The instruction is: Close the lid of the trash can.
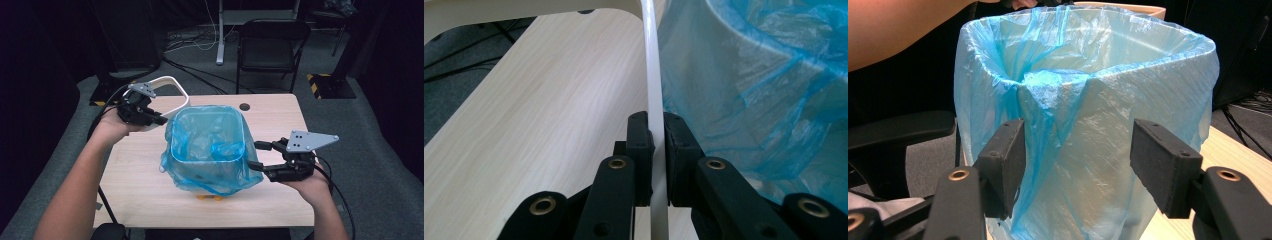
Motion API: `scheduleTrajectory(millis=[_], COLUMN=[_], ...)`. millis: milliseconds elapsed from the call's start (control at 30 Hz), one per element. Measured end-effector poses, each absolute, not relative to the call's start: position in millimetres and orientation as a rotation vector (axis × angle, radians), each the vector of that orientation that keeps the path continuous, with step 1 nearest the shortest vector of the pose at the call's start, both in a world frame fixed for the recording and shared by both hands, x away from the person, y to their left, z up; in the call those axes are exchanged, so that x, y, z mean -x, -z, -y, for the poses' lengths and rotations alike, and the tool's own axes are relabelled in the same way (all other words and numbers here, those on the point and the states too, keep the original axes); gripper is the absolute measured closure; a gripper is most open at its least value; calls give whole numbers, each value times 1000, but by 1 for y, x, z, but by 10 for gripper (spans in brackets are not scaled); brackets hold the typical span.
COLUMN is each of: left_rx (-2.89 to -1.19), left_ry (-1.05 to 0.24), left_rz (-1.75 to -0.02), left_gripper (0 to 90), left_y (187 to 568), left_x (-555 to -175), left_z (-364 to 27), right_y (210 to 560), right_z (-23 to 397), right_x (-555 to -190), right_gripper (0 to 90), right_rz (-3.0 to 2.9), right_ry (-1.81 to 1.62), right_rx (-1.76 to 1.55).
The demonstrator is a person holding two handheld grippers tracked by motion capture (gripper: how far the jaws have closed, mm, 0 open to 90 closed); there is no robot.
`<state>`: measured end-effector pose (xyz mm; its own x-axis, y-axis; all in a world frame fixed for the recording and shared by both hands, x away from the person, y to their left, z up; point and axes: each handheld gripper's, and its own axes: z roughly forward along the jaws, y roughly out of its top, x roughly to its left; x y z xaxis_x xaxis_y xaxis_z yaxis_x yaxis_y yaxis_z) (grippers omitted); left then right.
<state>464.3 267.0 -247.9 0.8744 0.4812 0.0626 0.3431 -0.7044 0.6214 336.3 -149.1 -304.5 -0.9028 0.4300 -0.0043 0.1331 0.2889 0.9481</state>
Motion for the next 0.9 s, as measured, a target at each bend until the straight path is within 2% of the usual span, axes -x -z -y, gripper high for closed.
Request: scheduleTrajectory(millis=[500,900], left_rx=[-2406,-2395], left_ry=[-299,-306], left_rz=[-559,-480], left_gripper=[830,829], left_y=[218,198], left_x=[-459,-435], left_z=[-263,-257], right_y=[304,304], right_z=[149,151], right_x=[-336,-336], right_gripper=[384,384], right_rz=[-2298,-2293], right_ry=[-1655,-1657], right_rx=[-517,-520])
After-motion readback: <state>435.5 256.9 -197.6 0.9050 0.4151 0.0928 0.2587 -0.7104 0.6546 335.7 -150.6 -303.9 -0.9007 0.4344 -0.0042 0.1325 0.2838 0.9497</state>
